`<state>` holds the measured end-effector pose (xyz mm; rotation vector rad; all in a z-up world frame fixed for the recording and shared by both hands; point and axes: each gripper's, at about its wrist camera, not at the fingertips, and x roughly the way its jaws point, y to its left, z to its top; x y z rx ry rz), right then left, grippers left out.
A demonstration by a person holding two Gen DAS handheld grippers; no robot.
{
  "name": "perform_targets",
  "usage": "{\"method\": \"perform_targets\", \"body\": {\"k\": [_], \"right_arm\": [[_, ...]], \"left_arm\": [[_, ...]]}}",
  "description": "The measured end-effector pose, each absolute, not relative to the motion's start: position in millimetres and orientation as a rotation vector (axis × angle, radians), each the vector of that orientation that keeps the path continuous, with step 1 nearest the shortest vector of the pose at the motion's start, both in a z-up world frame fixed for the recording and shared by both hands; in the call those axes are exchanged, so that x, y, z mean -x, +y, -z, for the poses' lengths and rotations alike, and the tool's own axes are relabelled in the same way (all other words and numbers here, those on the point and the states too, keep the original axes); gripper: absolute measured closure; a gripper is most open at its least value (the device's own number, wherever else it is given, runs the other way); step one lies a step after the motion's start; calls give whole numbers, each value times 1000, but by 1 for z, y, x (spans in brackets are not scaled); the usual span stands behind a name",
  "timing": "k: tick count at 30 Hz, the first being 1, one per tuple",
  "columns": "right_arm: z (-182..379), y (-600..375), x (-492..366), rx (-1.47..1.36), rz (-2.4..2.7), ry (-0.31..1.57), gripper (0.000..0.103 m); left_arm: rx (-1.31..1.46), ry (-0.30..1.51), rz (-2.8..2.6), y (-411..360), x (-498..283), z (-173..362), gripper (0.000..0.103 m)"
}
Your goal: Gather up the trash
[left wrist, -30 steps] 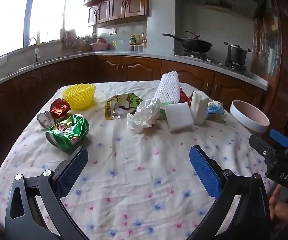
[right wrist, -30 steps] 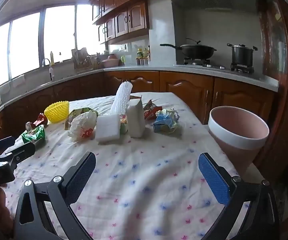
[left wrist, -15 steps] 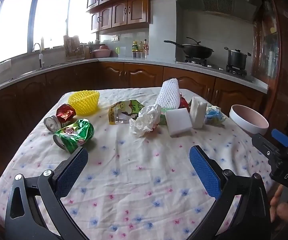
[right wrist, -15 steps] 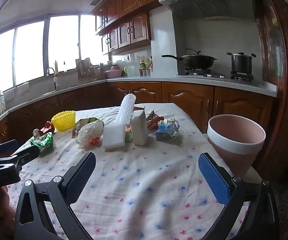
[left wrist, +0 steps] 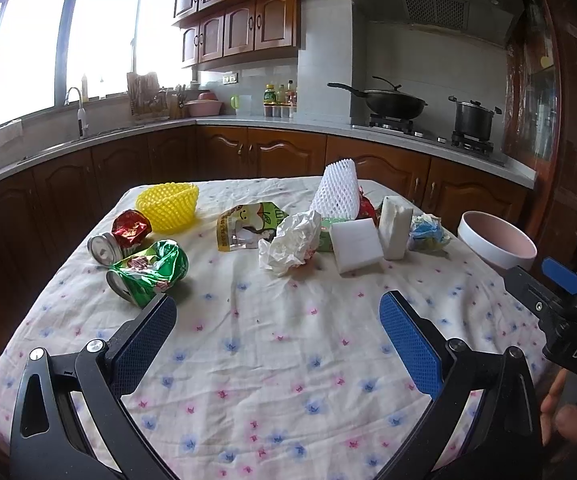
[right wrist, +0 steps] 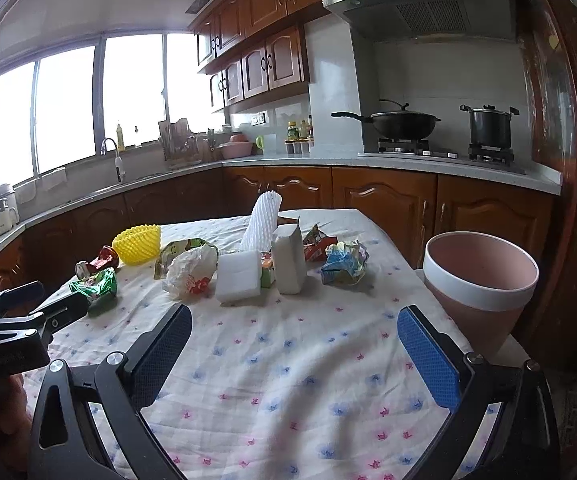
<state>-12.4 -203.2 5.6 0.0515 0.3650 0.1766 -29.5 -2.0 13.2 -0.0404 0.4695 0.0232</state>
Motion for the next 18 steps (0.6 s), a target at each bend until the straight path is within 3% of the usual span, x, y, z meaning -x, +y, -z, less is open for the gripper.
{"method": "perform_targets", "body": {"k": [18], "right_arm": [[-5,-203,12,-56,-182,366,0]], "left_arm": [[40,469,-20,-4,29,-13,0]]}}
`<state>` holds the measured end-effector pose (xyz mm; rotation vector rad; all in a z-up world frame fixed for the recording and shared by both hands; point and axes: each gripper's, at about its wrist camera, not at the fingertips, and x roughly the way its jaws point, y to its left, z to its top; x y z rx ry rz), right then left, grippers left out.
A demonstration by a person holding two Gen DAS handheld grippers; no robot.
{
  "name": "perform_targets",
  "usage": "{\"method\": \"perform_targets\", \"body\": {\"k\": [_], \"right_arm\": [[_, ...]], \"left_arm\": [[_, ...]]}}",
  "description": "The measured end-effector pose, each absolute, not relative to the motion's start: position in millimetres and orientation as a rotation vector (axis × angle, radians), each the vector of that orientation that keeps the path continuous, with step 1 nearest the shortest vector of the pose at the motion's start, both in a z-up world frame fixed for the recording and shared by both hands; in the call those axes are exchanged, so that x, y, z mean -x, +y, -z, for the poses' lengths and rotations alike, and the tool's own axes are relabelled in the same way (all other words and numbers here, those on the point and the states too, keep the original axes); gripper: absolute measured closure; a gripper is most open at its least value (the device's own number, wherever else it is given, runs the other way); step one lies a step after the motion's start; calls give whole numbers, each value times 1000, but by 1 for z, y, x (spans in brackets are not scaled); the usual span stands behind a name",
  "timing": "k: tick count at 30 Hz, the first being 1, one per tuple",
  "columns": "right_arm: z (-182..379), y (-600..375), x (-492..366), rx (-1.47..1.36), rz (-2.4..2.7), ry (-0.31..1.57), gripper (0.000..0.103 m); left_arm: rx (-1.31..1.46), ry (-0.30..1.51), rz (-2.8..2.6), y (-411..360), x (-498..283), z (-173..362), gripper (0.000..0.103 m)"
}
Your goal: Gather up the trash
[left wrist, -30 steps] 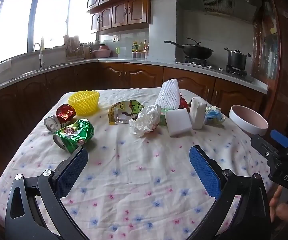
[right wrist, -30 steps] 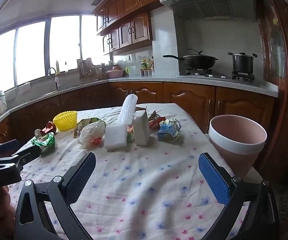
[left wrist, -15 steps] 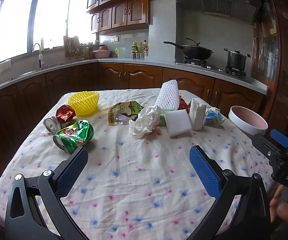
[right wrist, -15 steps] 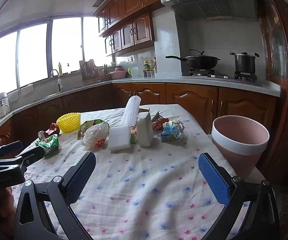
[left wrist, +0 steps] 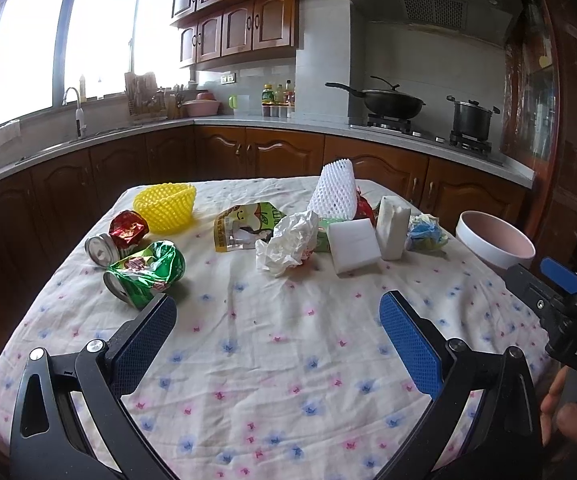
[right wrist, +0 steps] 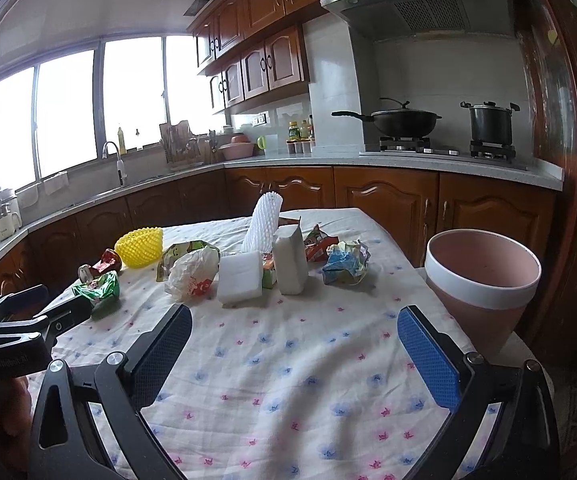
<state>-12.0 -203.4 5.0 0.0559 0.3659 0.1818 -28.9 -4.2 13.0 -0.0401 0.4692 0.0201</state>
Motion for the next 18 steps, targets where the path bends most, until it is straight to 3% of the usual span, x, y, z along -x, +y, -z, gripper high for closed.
{"method": "perform_targets", "body": {"k": [18], "right_arm": [[-6,-200,10,-67,-191,368,0]], "left_arm": [[39,478,-12,-7,24,-10,0]]}}
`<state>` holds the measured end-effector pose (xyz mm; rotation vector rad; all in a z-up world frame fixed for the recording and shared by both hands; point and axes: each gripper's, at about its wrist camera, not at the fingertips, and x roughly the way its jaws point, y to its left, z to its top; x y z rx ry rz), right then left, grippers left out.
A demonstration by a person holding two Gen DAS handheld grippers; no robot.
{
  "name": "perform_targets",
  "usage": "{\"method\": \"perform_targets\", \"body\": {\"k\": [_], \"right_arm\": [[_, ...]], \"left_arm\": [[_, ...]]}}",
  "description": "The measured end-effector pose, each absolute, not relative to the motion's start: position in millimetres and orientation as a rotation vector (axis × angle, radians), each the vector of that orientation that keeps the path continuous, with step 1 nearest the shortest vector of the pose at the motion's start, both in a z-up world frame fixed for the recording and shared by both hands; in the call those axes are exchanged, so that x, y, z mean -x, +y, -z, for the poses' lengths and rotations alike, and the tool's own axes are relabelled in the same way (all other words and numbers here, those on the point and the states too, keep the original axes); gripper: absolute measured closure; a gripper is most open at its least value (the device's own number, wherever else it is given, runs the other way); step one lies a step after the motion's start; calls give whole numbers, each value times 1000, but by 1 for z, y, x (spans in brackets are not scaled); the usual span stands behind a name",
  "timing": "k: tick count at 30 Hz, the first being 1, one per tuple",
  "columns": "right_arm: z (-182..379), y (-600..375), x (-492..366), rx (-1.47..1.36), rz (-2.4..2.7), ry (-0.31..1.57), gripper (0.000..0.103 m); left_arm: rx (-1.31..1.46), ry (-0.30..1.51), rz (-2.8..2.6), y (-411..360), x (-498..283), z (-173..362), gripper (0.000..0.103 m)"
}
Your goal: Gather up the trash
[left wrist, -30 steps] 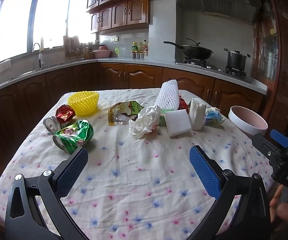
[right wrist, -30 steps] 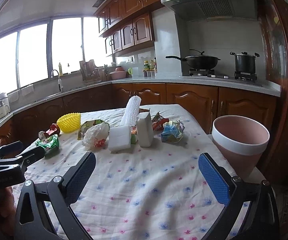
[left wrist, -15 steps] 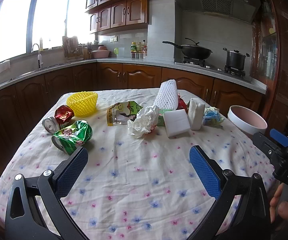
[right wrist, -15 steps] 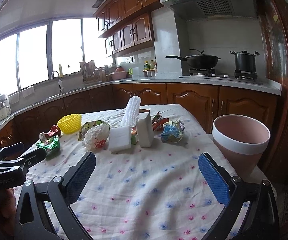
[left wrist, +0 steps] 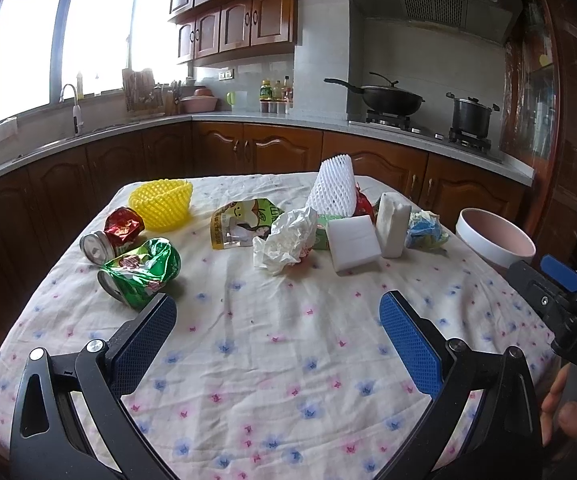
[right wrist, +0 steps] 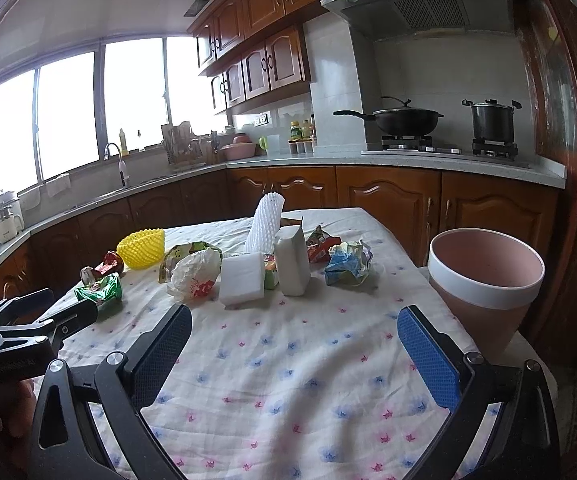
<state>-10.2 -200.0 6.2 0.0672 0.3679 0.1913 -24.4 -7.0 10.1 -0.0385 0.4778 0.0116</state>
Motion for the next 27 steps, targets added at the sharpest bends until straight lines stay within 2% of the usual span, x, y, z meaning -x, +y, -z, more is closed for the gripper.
{"method": "perform_targets", "body": {"k": [14,27], "right_arm": [[-8,-200,-6,-80,-206,391,0],[-19,-208,-54,-152,-269,456,0]], "left_arm": [[55,544,14,-4,-3,-8,0],[118,642,55,10,-59,-13,0]]}}
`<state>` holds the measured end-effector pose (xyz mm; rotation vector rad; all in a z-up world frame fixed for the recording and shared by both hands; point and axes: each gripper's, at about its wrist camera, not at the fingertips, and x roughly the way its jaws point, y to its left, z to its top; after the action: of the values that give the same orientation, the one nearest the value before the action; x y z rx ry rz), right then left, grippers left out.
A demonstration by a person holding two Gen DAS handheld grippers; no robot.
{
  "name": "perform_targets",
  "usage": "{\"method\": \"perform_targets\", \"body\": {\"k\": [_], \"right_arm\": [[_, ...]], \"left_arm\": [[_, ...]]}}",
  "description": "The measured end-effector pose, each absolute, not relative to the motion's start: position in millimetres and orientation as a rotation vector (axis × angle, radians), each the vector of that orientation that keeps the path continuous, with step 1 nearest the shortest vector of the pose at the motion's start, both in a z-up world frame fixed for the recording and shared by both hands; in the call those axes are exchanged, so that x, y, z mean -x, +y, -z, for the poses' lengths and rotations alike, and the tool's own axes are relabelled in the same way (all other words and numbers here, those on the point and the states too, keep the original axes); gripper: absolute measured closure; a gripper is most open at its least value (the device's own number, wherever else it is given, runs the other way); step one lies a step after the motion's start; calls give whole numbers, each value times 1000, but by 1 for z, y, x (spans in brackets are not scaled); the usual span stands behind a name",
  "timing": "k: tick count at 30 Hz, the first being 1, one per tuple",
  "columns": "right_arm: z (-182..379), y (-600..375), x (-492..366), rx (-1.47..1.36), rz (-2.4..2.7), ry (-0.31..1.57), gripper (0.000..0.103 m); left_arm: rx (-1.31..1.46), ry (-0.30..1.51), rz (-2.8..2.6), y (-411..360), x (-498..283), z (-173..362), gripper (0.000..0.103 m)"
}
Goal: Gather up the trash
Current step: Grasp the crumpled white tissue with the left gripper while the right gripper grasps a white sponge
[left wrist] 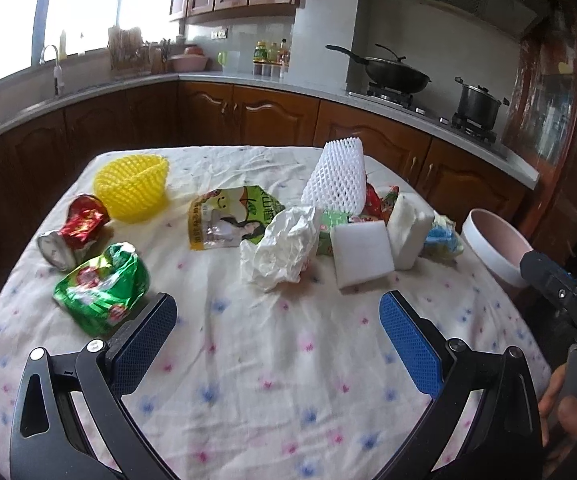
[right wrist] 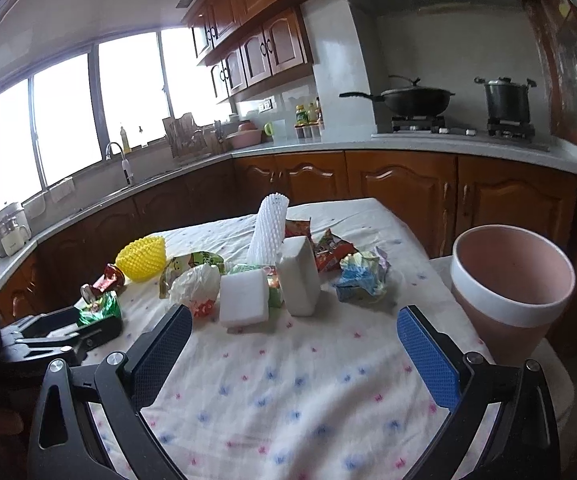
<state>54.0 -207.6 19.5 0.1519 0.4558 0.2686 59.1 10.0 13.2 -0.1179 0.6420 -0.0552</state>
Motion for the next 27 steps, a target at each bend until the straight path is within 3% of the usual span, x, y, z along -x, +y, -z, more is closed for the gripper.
{"method": "perform_targets", "body": {"k": [8,21,24,27], "right_arm": [[-25,-198,-97,-164,-304,524,23],[-6,-183,-166,-144,-302,660,36],[3,-182,-176,-148,-307,693,48],[9,-179,-182,-142,-303,711,59]], "left_arm": [[118,695,80,12,-101,-14,8],[115,806,109,12,-160,7,13],[97,833,107,10,-166,13,20],[99,864,114,9,-172,22,37]]}}
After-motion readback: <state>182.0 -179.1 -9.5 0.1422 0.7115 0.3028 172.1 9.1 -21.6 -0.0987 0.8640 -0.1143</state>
